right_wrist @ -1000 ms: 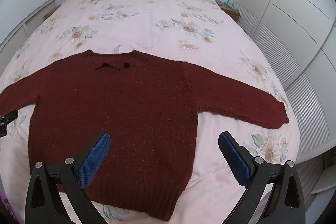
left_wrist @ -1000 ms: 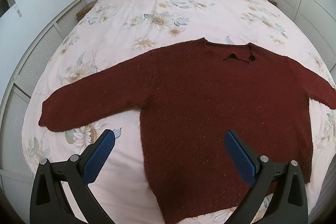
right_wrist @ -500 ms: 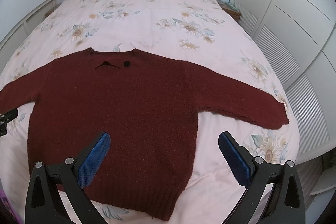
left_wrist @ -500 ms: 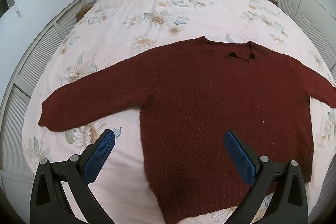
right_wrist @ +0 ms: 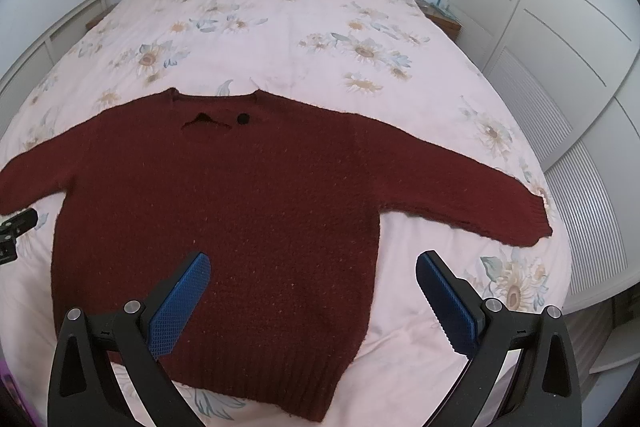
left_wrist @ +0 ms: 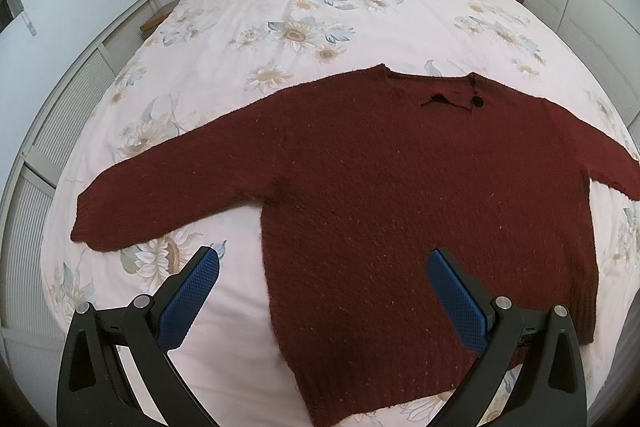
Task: Fold small clothes
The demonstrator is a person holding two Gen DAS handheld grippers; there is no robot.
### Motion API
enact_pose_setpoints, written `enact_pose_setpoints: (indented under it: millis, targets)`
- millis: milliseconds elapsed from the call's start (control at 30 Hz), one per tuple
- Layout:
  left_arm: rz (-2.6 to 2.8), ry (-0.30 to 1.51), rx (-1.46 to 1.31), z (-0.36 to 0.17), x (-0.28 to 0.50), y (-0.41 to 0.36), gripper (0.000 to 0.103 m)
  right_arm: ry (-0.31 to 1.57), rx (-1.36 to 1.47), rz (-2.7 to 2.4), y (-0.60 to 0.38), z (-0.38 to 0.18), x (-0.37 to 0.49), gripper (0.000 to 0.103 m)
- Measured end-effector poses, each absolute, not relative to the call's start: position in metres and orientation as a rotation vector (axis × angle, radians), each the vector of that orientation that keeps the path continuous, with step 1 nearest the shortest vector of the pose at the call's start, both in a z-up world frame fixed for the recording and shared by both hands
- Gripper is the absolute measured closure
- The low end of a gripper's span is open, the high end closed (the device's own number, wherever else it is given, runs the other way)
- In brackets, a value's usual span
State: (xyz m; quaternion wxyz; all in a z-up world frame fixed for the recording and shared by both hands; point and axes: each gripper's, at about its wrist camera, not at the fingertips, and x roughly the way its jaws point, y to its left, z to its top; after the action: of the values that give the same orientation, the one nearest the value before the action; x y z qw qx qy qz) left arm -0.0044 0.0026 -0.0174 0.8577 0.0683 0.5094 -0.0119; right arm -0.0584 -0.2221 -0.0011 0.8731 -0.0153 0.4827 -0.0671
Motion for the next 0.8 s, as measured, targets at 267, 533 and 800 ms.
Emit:
enact_pose_setpoints:
  millis: [267, 533, 800]
  targets:
    - [-0.026, 1.081, 0.15, -0.02, -0.002, 0.001, 0.001, 1.016, -0.031, -0.135, -0.223, -0.006, -0.055, 0.0]
    - [-0.034, 1.1, 0.16, -0.026, 0.003, -0.002, 0.001, 0.983, -0.025, -0.146, -0.242, -0.012, -0.047, 0.0]
    - [-0.047, 1.106, 0.185, -0.034, 0.021, -0.005, 0.001, 0.911, 0.085, -0.259, -0.341, -0.024, -0.025, 0.0]
